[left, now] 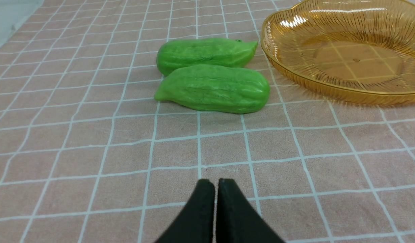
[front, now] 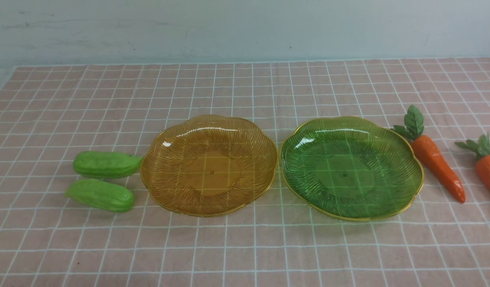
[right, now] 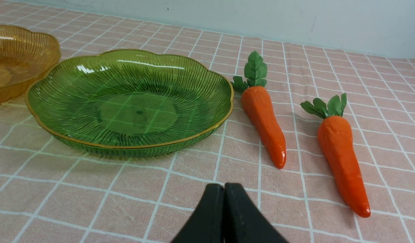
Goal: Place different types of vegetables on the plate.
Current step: 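Put the green cucumber next to the left plate into that plate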
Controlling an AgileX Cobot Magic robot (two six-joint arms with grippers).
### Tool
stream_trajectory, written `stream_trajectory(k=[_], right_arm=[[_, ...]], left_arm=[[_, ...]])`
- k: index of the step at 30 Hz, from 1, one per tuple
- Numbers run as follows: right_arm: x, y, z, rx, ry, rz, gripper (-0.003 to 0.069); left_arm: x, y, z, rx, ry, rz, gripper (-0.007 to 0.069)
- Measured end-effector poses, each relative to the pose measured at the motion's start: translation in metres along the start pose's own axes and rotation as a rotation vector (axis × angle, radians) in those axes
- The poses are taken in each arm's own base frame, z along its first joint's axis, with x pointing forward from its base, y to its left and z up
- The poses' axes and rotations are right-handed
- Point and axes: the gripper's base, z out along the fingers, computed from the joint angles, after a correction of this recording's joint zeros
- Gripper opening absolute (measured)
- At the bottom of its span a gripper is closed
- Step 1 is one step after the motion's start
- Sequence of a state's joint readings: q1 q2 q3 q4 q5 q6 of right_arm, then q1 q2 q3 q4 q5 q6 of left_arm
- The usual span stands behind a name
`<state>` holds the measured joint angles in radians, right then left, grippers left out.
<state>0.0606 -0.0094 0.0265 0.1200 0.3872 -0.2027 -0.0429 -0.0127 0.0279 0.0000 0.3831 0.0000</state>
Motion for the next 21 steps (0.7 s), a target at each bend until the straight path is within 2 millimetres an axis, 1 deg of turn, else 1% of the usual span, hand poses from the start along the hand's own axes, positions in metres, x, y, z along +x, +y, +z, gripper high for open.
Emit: stream_trajectory(k=[18,19,20,21], right_arm=[[-0.0007,-0.0004,0.0,0.004,-0.008,-0.01,-0.0017],[-0.002,-0.0007,0.0,0.008,-0.023,-0.009,-0.0017],[-0.0033,-0.0008,0.0,0.008,-0.037,0.011,-0.0017],[-0.0055,-0.0002,-0.0001,0.0,-0.061,0.09,-0.0017]], left_arm=[[0.0,0.0,0.0,0.0,0.0,0.0,-0.0003],[0.0,-0.0007,0.0,0.008,0.0,-0.039,-0.0003],[-0.0001,-0.003,0.0,0.033,0.001,-0.148,-0.0003],[-0.0004,-0.0054,-0.0002,0.06,0.003,-0.262,-0.0003]])
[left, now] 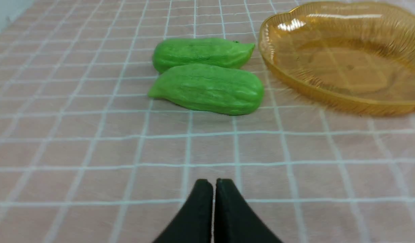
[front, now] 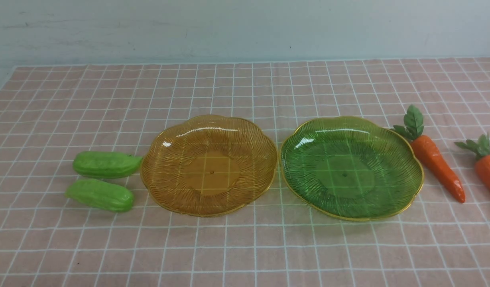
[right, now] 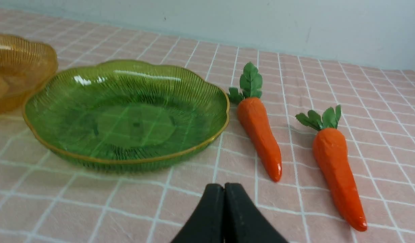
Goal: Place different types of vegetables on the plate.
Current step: 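Put the green cucumber next to the left plate into that plate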
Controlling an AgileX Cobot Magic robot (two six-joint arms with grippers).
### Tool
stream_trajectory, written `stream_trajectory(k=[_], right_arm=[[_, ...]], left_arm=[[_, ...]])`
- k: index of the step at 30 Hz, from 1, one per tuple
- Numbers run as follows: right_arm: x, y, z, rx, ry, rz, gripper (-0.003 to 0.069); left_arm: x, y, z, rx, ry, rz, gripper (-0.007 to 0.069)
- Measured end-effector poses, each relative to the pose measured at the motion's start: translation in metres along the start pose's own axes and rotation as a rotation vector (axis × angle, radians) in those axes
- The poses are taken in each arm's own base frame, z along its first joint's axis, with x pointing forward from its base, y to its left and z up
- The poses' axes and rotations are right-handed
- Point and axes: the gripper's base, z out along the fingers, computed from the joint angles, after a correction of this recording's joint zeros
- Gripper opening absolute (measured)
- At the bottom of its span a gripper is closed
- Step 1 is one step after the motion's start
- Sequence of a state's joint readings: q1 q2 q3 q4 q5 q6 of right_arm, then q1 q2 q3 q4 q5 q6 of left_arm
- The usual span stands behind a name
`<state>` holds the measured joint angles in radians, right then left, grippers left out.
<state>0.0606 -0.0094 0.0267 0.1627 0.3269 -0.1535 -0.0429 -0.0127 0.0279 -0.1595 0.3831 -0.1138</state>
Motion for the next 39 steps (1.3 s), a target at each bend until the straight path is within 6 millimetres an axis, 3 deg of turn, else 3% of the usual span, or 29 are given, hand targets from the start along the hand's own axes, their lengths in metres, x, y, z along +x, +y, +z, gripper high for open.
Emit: stream_trajectory(k=[6,8,12,14,19,24,27,29,31,34,39], right_arm=[[-0.006,0.008,-0.001,-0.108,-0.024,0.77,-0.0017],[-0.008,0.01,-0.001,-0.138,-0.028,0.948,-0.0017],[-0.011,0.008,-0.001,-0.144,-0.065,1.042,-0.0017],[-0.015,0.007,-0.002,-0.146,-0.091,1.051,-0.0017],[-0.072,0.006,-0.023,-0.191,-0.265,0.792,-0.0017],[-0.116,0.01,-0.027,-0.188,-0.247,0.534,-0.0017],[-0.125,0.013,-0.018,-0.194,-0.137,0.454,-0.0015],[-0.129,0.017,-0.006,-0.211,0.008,0.395,-0.0014],[-0.129,0.021,0.005,-0.235,0.145,0.378,-0.0014],[-0.129,0.023,0.014,-0.249,0.244,0.373,-0.0014],[-0.13,0.025,0.026,-0.266,0.364,0.36,-0.0011]], left_arm=[[-0.004,-0.022,-0.003,0.246,0.08,-0.997,-0.0003],[-0.007,-0.026,-0.004,0.3,0.1,-1.166,-0.0003],[-0.013,-0.027,-0.005,0.35,0.075,-1.307,-0.0003],[-0.017,-0.024,-0.005,0.349,0.013,-1.287,-0.0003],[-0.05,-0.028,-0.018,0.38,-0.158,-0.998,-0.0003],[-0.081,-0.039,-0.02,0.354,-0.166,-0.761,-0.0003],[-0.09,-0.05,0.003,0.306,0.049,-0.602,-0.0003],[-0.081,-0.054,0.028,0.265,0.308,-0.517,-0.0003],[-0.073,-0.055,0.04,0.248,0.452,-0.468,-0.0003],[-0.055,-0.051,0.072,0.206,0.779,-0.313,-0.0003],[-0.052,-0.045,0.121,0.15,0.972,-0.238,-0.0003]])
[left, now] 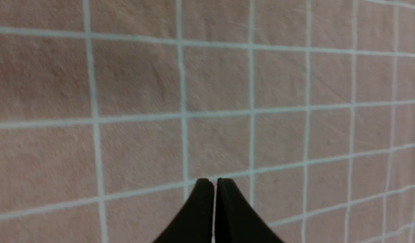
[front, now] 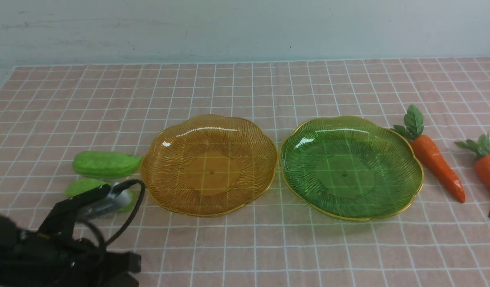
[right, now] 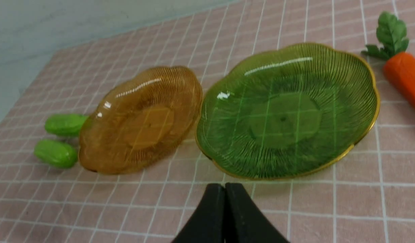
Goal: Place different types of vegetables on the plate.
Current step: 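Put the green cucumber next to the left plate into that plate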
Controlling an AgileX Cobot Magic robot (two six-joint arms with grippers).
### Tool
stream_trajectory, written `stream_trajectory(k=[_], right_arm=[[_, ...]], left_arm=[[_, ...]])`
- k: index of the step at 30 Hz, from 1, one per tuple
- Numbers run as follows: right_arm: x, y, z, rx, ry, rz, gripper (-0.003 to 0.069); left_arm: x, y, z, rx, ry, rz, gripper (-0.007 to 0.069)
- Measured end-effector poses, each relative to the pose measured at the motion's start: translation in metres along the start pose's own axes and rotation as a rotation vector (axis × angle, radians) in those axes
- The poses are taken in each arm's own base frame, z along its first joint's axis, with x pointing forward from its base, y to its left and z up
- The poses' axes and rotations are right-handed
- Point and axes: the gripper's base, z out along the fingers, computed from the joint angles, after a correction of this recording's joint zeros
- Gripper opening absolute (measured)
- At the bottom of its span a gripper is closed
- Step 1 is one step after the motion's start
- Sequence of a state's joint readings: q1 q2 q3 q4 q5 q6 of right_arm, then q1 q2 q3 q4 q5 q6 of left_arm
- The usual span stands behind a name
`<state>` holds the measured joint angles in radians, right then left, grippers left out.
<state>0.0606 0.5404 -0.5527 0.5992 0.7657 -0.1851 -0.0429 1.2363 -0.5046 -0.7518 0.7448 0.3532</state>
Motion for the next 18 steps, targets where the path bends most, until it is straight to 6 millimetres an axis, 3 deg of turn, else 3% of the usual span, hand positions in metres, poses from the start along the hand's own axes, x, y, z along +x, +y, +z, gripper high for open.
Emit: stream_trajectory(k=[2,3,6,11,16,18], right_arm=[[-0.001,0.0,0.001,0.001,0.009,-0.001,-0.0011],[-0.004,0.001,0.002,0.001,0.009,-0.004,-0.0011],[-0.006,0.001,0.0,0.005,0.004,-0.03,-0.0011],[-0.006,0.0,-0.001,0.027,0.017,-0.099,-0.0011],[-0.005,-0.001,-0.001,0.04,0.03,-0.121,0.0003],[-0.005,-0.001,-0.001,0.042,0.03,-0.123,0.0008]], left_arm=[[-0.016,0.002,0.008,-0.026,0.022,-0.016,-0.0003],[-0.034,0.003,0.013,-0.055,0.017,-0.051,-0.0003],[-0.058,0.002,0.012,-0.111,-0.027,-0.094,-0.0003],[-0.102,0.0,-0.017,-0.291,-0.216,-0.2,0.0005],[-0.12,0.014,-0.022,-0.447,-0.348,-0.332,0.0143],[-0.129,0.02,-0.017,-0.442,-0.434,-0.451,0.0268]])
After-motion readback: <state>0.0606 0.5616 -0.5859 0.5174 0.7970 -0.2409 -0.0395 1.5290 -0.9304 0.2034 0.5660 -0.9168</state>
